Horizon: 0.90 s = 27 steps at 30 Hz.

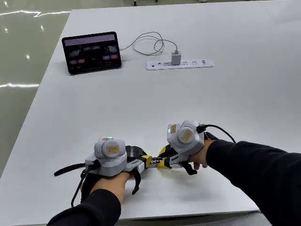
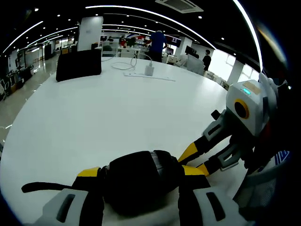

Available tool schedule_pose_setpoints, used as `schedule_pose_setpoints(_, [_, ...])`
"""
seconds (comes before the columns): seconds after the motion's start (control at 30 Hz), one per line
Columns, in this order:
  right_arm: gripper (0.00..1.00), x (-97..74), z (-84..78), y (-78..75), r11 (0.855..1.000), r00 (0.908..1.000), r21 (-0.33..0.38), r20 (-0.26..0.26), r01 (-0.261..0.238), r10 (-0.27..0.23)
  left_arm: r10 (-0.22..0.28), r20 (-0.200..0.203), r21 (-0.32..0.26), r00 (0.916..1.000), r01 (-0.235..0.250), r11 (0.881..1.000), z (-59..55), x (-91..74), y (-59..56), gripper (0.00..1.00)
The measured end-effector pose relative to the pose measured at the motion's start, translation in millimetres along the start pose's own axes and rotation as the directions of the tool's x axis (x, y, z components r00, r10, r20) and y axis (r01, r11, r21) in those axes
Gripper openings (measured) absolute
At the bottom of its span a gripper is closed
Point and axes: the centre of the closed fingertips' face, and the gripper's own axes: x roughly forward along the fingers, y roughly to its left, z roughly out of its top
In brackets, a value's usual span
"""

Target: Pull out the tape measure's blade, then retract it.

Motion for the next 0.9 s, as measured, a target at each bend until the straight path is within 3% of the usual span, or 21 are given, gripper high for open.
schedule_pose_setpoints(0.9, [0.1,10.9,13.0,4.3,1.0,0.9999,-0.015,0.009,-0.011,0.012,-0.016,0.001,0.01,0.9999,0.016,1.0,-0.6,1.2,0.0,0.6])
